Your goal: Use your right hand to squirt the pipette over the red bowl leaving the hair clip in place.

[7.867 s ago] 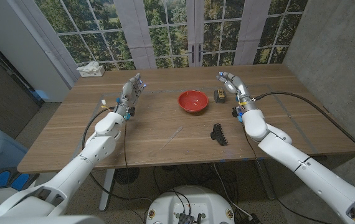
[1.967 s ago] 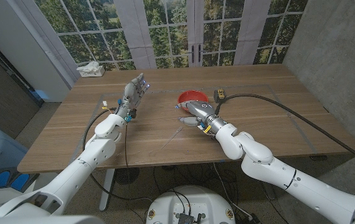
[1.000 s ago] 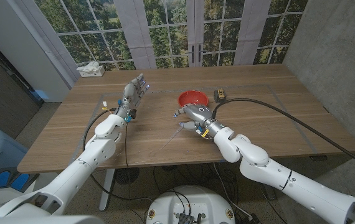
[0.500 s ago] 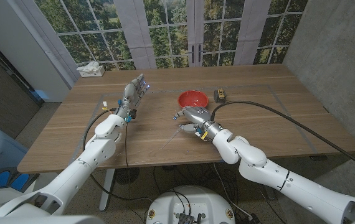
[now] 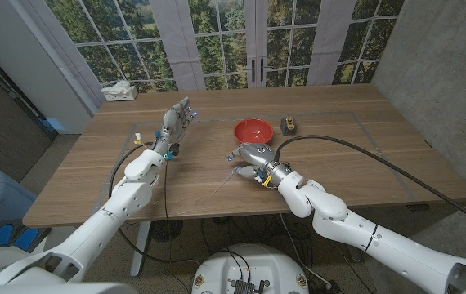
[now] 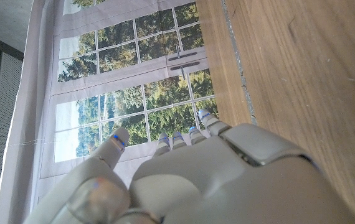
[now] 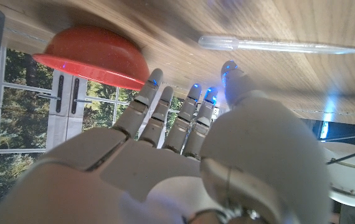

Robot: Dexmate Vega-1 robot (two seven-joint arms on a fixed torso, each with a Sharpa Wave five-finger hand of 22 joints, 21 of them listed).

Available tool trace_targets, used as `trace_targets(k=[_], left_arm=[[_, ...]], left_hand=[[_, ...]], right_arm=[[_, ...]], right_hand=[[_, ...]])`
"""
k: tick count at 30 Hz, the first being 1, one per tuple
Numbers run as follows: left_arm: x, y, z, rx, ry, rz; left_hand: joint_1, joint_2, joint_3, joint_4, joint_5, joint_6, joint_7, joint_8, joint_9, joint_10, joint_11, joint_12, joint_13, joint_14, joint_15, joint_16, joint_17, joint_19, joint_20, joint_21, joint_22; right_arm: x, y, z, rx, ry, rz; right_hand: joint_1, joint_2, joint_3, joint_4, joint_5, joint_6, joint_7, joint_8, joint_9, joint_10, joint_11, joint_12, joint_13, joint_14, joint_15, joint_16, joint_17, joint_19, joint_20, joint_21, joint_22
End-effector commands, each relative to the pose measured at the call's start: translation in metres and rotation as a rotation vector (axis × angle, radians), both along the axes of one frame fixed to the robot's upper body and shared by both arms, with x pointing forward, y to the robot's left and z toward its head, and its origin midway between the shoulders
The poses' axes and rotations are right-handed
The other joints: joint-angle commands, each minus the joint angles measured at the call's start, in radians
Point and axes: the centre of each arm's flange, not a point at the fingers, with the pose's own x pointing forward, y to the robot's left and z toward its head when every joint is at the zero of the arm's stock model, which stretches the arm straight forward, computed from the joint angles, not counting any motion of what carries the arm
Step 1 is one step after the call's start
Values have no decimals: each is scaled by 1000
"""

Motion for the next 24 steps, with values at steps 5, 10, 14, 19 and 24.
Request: trace_targets(k=[5, 10, 14, 19, 24], left_arm=[[1, 1, 1, 2, 3, -1], [1, 2, 0, -1, 3, 2], [0, 3, 0, -3, 4, 3], [-1, 4, -1, -4, 4, 3], [-1, 4, -2, -6, 4, -3]], left_hand=[[-2, 75, 4, -1, 2, 5, -3, -1, 5, 5, 0, 1, 5, -25, -85, -2, 5, 6, -49, -2, 3], [-2, 75, 4, -1, 2, 5, -3, -1, 5, 5, 3, 1, 5, -24, -85, -2, 5, 7, -49, -2, 3], [-2, 75, 4, -1, 2, 6, -3, -1, 5, 7, -1, 1, 5, -24, -85, -2, 5, 7, -48, -2, 3], [-2, 75, 4, -1, 3, 7, -3, 0, 5, 7, 0, 1, 5, -24, -85, -2, 5, 7, -48, -2, 3], [-2, 75, 4, -1, 3, 8, -4, -1, 5, 8, -1, 1, 5, -24, -85, -2, 5, 7, -48, -2, 3]], right_arm=[[8, 3, -9, -22, 17, -15], [11, 5, -11, -31, 26, -18], [14, 6, -12, -35, 31, -25], [16, 6, -14, -39, 40, -33], [19, 5, -16, -45, 37, -49]], right_hand=[[23, 8, -8, 2, 1, 19, -7, 1, 3, 23, -2, 10, 3, 11, -175, 14, 8, 7, -5, 4, 5], [27, 12, -11, 3, 1, 27, -10, 1, 3, 27, -5, 10, 3, 14, -175, 18, 10, 8, -5, 5, 5], [27, 13, -14, 5, 1, 31, -10, 1, 3, 31, -5, 10, 4, 16, -173, 20, 11, 10, -4, 6, 5], [30, 14, -19, 5, 2, 37, -7, 1, 3, 38, -1, 10, 4, 17, -173, 23, 12, 12, -3, 7, 5], [37, 18, -23, 5, 2, 51, -2, 2, 3, 45, 3, 9, 4, 19, -176, 25, 12, 13, -3, 8, 5]])
